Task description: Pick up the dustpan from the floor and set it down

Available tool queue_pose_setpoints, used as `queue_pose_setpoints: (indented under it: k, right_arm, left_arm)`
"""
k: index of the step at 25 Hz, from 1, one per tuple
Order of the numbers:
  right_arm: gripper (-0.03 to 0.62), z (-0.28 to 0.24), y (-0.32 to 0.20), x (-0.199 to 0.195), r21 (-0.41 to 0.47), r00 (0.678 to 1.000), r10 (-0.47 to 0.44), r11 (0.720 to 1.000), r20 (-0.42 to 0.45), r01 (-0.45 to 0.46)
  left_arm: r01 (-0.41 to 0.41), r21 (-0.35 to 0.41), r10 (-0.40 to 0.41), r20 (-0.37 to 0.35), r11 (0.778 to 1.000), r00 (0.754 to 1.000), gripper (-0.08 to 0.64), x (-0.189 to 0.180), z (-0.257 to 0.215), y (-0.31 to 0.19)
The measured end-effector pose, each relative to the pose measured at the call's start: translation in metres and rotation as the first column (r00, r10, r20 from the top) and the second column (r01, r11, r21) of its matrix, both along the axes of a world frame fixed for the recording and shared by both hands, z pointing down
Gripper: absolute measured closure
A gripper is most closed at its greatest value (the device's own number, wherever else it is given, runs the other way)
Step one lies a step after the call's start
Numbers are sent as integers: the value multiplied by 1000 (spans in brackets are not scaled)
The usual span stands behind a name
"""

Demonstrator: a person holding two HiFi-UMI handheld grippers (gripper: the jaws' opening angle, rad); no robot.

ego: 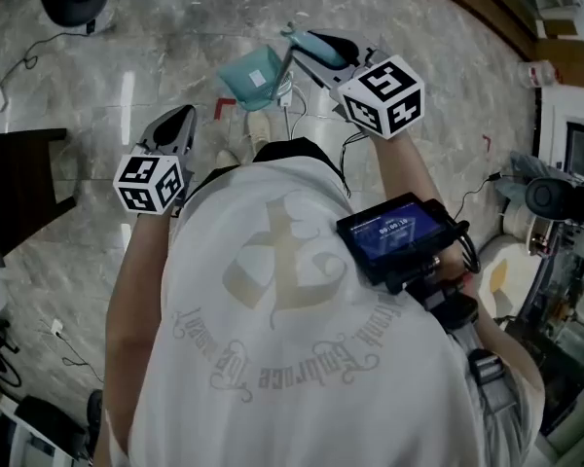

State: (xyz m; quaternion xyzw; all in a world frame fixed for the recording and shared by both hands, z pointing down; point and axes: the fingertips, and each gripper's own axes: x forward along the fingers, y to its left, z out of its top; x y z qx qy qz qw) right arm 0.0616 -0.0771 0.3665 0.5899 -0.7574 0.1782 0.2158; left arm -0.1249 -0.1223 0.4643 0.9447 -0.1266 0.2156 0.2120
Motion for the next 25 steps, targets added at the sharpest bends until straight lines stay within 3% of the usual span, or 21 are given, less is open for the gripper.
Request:
queue_pose_setpoints:
  k: [6, 14, 25]
  right_arm:
    - [455, -1, 25, 19, 2, 998, 66, 998, 1, -66]
    - [456, 5, 34, 25, -5, 994, 111, 994, -7, -111]
    - [454, -3, 83, 60, -16, 985, 172, 985, -2, -172]
  left_arm:
    - [-75, 26, 75, -1, 997, 997, 548, 26, -4, 11]
    - [-105, 6, 105, -11, 994, 994, 548, 33, -1, 9]
    - [-147, -24, 147, -10, 989, 989, 548, 67, -11, 50]
